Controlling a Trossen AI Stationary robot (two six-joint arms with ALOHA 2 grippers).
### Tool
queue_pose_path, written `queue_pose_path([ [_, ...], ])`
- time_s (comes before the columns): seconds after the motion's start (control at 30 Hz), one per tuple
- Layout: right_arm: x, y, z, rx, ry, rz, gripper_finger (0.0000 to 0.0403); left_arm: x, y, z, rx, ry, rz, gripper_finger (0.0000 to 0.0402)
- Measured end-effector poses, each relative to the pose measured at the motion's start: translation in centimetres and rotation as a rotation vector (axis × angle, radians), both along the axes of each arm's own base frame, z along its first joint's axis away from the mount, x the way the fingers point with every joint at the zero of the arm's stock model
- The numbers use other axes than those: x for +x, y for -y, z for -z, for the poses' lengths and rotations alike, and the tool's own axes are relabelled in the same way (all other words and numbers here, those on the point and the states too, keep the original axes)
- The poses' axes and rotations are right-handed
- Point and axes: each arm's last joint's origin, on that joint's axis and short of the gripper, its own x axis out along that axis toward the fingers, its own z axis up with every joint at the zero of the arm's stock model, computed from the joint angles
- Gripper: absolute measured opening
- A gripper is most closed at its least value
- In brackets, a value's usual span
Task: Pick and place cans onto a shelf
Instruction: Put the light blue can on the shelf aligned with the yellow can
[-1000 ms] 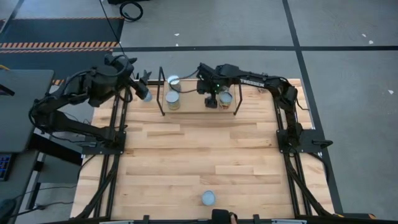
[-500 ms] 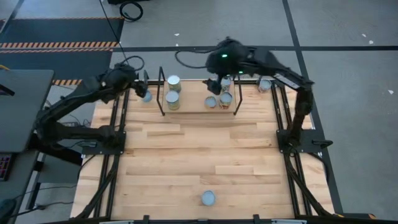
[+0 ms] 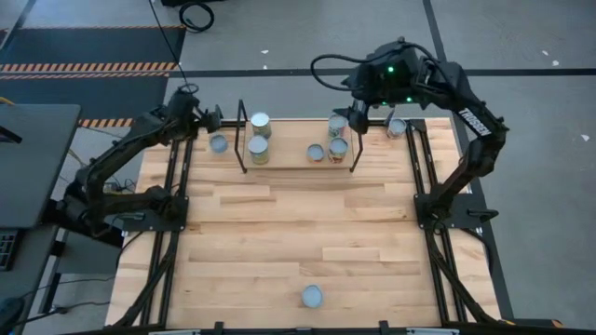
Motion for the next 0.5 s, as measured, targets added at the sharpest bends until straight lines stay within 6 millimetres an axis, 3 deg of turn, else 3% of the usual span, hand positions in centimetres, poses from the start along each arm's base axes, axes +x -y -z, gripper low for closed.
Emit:
queue_pose_path([
  [0.1,-0.2,0.2,0.0,-0.024,-0.012,-0.02,0.0374,0.1,-0.7,1.8,-0.013,0.08,-0.123,0.0347],
  [0.27,0.0,0.8,0.2,-0.017,-0.021,-0.071,0.0374,0.4,-1.5,5.5,-0.119,0.045,-0.322,0.0347],
  [0.5,0.3,1.9,0.7,0.0,-0.034,-0.056,0.0374,1.5,-4.5,8.7,-0.236,0.056,-0.384,0.0347],
])
